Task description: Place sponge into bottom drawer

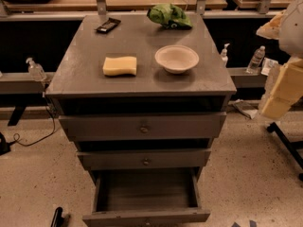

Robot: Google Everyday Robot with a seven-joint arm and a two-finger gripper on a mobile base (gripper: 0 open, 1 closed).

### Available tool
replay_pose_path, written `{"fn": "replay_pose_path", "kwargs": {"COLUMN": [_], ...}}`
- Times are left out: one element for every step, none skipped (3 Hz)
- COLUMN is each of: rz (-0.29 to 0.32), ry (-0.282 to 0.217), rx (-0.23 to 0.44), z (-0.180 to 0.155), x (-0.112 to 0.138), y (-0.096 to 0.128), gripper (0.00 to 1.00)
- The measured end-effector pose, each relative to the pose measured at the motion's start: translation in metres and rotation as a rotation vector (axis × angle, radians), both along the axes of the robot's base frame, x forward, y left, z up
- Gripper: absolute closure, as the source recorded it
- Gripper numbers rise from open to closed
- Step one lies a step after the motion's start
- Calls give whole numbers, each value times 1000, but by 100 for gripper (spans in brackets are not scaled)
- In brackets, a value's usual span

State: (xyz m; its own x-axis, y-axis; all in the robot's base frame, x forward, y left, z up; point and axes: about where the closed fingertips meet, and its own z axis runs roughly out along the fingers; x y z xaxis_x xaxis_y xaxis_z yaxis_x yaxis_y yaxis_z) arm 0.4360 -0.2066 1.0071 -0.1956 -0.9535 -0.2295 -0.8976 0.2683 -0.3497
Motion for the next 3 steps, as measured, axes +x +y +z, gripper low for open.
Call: {"fn": "replay_pose_path", "kwargs": {"rz": [0, 38, 137], "ry": [0, 6, 22], "rx": [0, 26, 66], "z": [0, 0, -13], "x": [0, 9, 42], "y": [0, 9, 47], "gripper": [0, 0, 0]}}
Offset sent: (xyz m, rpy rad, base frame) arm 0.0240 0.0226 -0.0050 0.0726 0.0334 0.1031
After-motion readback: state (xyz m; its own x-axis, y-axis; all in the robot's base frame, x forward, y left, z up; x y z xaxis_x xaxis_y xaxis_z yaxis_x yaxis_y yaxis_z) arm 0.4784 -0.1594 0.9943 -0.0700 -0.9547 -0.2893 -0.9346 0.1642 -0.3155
